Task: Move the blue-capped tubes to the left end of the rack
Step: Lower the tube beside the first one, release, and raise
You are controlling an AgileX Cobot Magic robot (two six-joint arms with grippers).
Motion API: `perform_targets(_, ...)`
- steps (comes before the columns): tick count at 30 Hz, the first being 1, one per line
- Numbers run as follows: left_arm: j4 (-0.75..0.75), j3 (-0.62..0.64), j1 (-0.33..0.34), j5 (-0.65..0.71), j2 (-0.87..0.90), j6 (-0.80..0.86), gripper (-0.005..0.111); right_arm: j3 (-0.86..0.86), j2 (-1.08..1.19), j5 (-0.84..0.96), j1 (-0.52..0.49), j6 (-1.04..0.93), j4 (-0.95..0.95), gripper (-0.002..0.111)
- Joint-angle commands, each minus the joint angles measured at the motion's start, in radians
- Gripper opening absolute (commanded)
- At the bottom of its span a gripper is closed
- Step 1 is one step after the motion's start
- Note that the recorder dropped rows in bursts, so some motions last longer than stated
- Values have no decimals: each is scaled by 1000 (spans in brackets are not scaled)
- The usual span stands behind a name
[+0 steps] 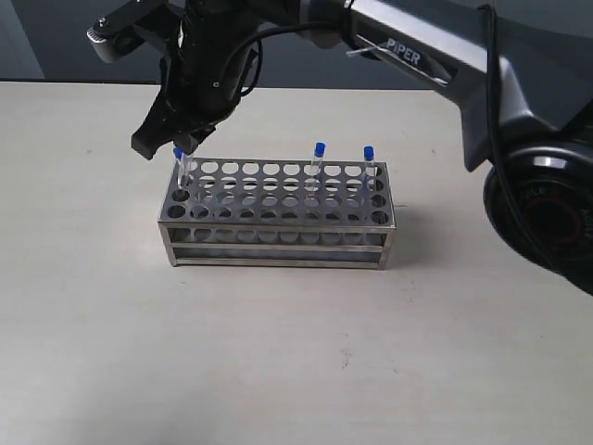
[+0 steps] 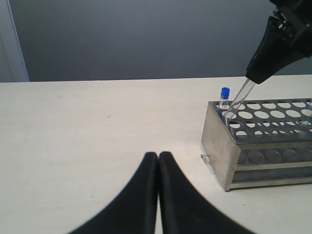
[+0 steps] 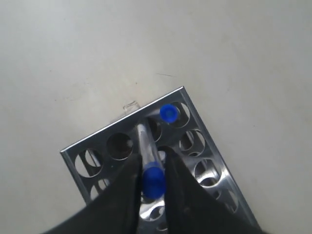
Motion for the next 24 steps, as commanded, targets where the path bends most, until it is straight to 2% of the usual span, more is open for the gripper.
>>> perform_targets(1,1,-5,-4,-7,3,-1,1,-7,27,-7,1,-19,33,-1)
perform_targets(11,1,-5,-4,-7,3,-1,1,-7,59,-75,1,-38,157,-1)
perform_targets(17,1,-5,-4,-7,3,-1,1,-7,59,-47,7,-18,23,-1)
perform_targets(24,1,-5,-4,-7,3,-1,1,-7,59,-62,7,-20,105,-1)
